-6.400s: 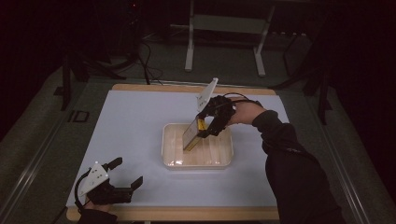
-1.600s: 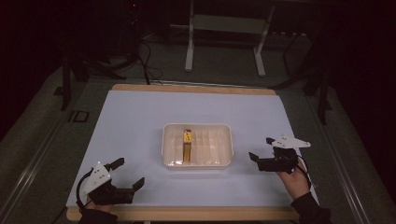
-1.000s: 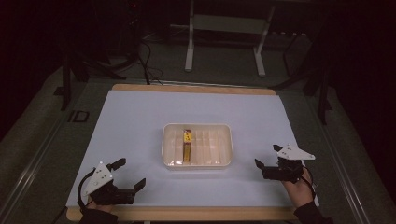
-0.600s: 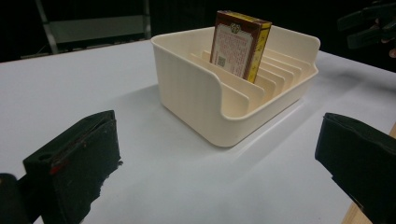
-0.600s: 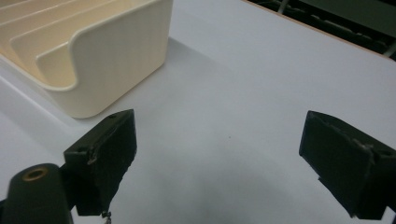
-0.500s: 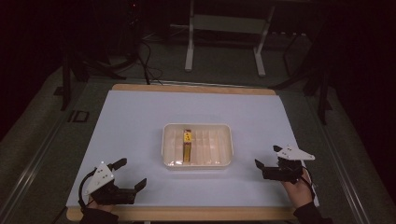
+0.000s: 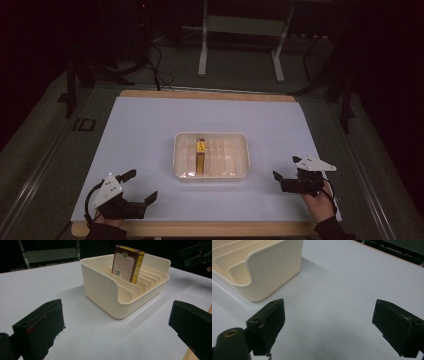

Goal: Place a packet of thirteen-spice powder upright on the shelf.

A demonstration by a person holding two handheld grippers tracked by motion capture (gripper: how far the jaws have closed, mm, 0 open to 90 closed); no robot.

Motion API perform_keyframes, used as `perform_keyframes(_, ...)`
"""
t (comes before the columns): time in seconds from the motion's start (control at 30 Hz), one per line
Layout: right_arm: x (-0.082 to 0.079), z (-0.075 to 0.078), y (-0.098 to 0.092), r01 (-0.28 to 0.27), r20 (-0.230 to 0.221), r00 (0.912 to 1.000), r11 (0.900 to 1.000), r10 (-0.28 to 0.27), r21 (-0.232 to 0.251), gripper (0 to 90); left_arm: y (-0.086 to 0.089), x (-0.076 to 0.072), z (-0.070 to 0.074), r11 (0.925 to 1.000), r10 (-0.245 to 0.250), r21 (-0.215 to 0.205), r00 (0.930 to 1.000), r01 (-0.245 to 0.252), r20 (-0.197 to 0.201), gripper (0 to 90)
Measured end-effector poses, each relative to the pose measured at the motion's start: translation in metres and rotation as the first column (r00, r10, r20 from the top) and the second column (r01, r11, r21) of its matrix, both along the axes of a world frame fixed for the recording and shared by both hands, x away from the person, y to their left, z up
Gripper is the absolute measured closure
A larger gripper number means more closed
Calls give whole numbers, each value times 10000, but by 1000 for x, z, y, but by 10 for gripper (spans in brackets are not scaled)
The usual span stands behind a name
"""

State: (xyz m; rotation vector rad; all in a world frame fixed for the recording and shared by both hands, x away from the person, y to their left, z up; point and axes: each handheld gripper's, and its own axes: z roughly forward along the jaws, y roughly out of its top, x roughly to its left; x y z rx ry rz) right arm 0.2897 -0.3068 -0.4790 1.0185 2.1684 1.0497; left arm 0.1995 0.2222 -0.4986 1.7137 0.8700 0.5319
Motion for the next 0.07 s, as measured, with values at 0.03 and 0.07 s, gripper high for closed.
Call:
perform_keyframes(0.03,0,0,0,-30,-27,10000,10000,30,42,112,0,0,0,10000,3,0,10000,-3,0,1)
perform_keyframes(0.07,0,0,0,-30,-27,10000,10000,30,42,112,0,0,0,10000,3,0,10000,-3,0,1)
